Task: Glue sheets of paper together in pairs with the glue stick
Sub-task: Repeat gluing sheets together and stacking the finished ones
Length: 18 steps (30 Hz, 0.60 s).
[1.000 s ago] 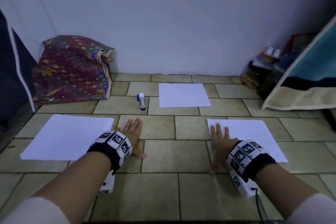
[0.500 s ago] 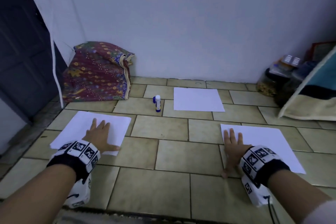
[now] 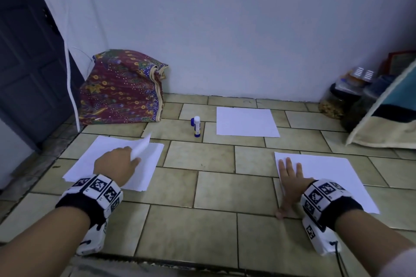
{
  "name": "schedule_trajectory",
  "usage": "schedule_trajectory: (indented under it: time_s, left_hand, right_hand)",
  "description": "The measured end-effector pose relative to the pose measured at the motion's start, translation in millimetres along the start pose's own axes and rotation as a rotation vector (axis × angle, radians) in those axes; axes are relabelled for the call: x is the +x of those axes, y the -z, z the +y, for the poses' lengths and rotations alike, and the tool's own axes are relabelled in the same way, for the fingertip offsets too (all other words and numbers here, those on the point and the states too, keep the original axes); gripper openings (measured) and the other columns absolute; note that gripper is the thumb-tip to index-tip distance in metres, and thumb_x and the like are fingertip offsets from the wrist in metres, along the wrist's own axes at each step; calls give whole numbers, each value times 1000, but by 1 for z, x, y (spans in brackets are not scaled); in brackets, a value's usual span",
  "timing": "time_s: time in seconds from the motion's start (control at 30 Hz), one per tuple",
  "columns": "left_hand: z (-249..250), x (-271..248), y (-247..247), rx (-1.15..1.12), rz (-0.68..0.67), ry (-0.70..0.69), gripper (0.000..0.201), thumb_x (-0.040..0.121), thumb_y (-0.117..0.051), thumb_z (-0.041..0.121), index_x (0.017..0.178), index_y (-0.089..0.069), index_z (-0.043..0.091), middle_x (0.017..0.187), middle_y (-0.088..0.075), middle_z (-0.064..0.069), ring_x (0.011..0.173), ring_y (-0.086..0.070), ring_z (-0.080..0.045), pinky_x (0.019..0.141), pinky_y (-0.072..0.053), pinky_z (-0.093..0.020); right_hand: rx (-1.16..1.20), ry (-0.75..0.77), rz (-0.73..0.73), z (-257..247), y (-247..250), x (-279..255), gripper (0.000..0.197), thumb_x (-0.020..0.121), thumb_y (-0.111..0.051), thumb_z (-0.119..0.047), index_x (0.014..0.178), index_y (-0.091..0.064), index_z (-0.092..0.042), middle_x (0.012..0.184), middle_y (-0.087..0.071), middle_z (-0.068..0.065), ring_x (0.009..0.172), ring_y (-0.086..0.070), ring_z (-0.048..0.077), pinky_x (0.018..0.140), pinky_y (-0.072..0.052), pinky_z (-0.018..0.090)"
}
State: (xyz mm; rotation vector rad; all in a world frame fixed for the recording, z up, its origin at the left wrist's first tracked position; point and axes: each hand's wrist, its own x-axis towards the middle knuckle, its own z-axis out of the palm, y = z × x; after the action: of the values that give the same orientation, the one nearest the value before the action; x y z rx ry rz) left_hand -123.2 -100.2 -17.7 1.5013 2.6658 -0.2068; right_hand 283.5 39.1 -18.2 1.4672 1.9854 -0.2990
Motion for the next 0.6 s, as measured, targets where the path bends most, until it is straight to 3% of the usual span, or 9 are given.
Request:
schedule_trajectory:
  time_s: [0.03, 0.1, 0.23, 0.27, 0.33, 0.43, 0.53, 0.6]
  left_hand:
    - [8, -1, 6, 51, 43, -30, 47, 95, -32, 49, 133, -47, 26, 79, -52, 5, 64, -51, -14, 48, -32, -25]
    - [38, -13, 25, 98, 75, -93, 46, 92, -36, 45, 134, -46, 30, 74, -46, 7, 62, -46, -14, 47, -25, -25]
    - [125, -49, 47, 57, -44, -343, 63, 91, -40, 22, 148, -15, 35, 105, -61, -5, 88, -56, -25, 66, -35, -26]
    - [147, -55, 46, 34, -73, -369, 60, 91, -40, 20, 147, -22, 29, 110, -61, -7, 95, -58, -26, 69, -36, -27]
    - [184, -62, 41, -36, -160, -327, 36, 93, -44, 20, 129, -50, 14, 115, -61, -6, 105, -58, -24, 72, -37, -28]
    - [219, -67, 26, -111, -280, -323, 26, 92, -54, 34, 107, -56, 12, 115, -60, -6, 104, -58, -24, 74, -38, -29]
    - [227, -71, 21, -111, -281, -375, 68, 82, -50, 71, 113, -52, 11, 115, -54, -6, 106, -54, -27, 82, -44, -35]
    - [220, -69, 22, -47, -282, -420, 82, 79, -42, 79, 125, -47, 10, 123, -49, -7, 113, -47, -28, 91, -42, -39]
  right_hand:
    - [3, 2, 1, 0, 0, 0, 152, 54, -83, -58, 143, 31, -10, 153, 31, 10, 143, 19, 38, 109, -17, 61]
    - [14, 8, -5, 1, 1, -2, 152, 55, -83, -57, 143, 32, -10, 152, 32, 10, 142, 20, 38, 110, -17, 61]
    - [-6, 3, 0, 0, 1, -2, 147, 59, -80, -58, 144, 30, -11, 154, 30, 9, 143, 17, 38, 110, -19, 60]
    - [-10, -3, 2, 0, 1, 0, 143, 63, -79, -57, 144, 29, -11, 154, 29, 9, 143, 16, 38, 110, -19, 59]
    - [-17, -14, 9, 0, 0, 1, 133, 71, -74, -52, 145, 28, -11, 154, 29, 9, 144, 16, 37, 112, -19, 59]
    - [-12, -12, 19, -1, 1, 1, 127, 76, -73, -46, 145, 28, -11, 154, 28, 10, 143, 16, 38, 113, -19, 57]
    - [-3, -7, 20, 0, 3, -1, 135, 69, -78, -49, 145, 28, -10, 154, 28, 10, 143, 16, 38, 114, -19, 55]
    - [15, 18, 12, 2, 5, -2, 145, 60, -81, -54, 145, 27, -9, 154, 27, 11, 143, 16, 39, 115, -18, 54]
